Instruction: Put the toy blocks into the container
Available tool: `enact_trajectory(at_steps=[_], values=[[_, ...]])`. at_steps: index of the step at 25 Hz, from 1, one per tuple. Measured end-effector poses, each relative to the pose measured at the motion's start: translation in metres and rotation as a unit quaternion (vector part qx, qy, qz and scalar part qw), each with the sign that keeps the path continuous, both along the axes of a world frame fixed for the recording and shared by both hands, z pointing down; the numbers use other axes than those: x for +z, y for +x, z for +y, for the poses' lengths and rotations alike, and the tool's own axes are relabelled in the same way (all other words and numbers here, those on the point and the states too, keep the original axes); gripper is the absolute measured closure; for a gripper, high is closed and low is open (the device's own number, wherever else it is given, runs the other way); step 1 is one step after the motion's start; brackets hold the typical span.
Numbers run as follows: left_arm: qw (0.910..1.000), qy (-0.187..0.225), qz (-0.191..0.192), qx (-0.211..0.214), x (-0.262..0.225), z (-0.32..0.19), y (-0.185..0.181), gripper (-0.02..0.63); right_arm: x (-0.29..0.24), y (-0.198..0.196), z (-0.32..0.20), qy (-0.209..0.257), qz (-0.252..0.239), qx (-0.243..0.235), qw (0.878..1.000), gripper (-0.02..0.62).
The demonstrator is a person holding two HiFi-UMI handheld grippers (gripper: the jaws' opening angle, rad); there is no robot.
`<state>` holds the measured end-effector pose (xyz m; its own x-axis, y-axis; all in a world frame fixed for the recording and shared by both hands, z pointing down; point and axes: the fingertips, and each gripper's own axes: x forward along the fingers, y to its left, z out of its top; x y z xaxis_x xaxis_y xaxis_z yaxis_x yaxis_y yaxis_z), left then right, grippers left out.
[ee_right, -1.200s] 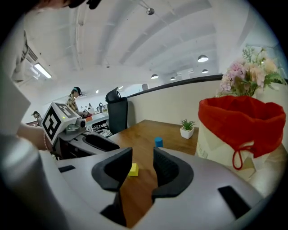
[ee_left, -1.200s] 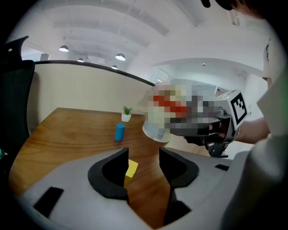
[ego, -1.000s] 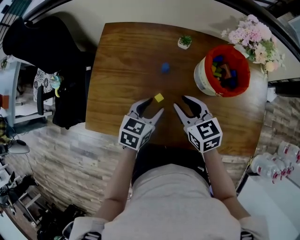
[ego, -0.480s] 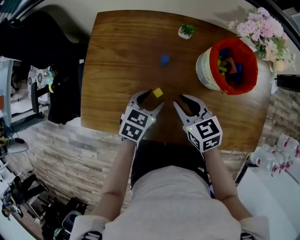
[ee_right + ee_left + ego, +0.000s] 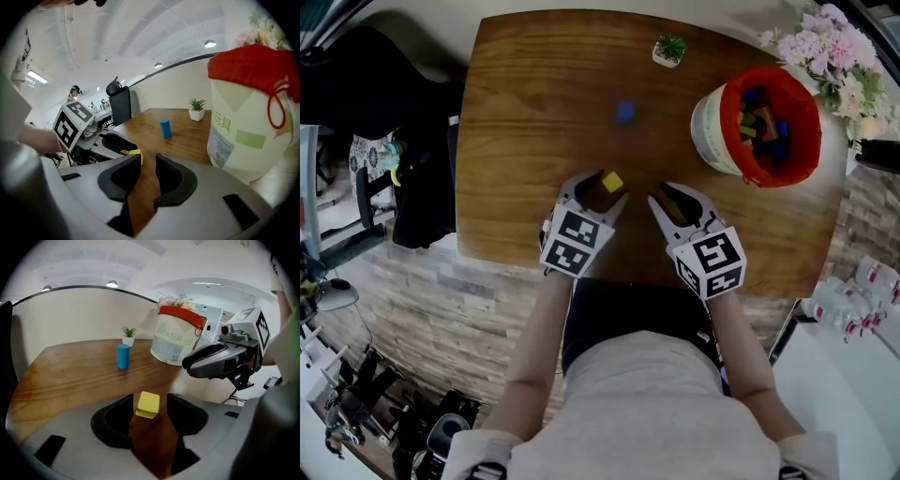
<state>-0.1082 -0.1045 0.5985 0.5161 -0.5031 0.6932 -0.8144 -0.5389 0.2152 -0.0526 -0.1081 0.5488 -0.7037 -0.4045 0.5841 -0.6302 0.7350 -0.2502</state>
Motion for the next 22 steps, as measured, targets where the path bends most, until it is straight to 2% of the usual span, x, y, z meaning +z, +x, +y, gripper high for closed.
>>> enact_trajectory(at_steps=[5,8,16,22], values=[[1.0000,-0.007,-0.001,-0.003,0.006,-0.001,0.002,0.385,0.001,0.000,-0.005,-0.001,0.000,0.005,1.000,0.486],[0.9999,-0.009,-0.006,-0.010,0.009,-0.002,0.001,0.449,0.002,0.000,-0.006,-0.001,0.002,0.003,1.000,0.486],[0.9998,-0.013,-0.002,-0.018,0.008,-0.003,0.000,0.443,0.000,0.001,-0.011,0.005,0.003,0.009,1.000,0.491],[0.9998,0.004,0.001,-0.020,-0.009,-0.007,-0.001,0.443,-0.015,0.004,-0.017,0.025,-0.002,0.018,1.000,0.494]])
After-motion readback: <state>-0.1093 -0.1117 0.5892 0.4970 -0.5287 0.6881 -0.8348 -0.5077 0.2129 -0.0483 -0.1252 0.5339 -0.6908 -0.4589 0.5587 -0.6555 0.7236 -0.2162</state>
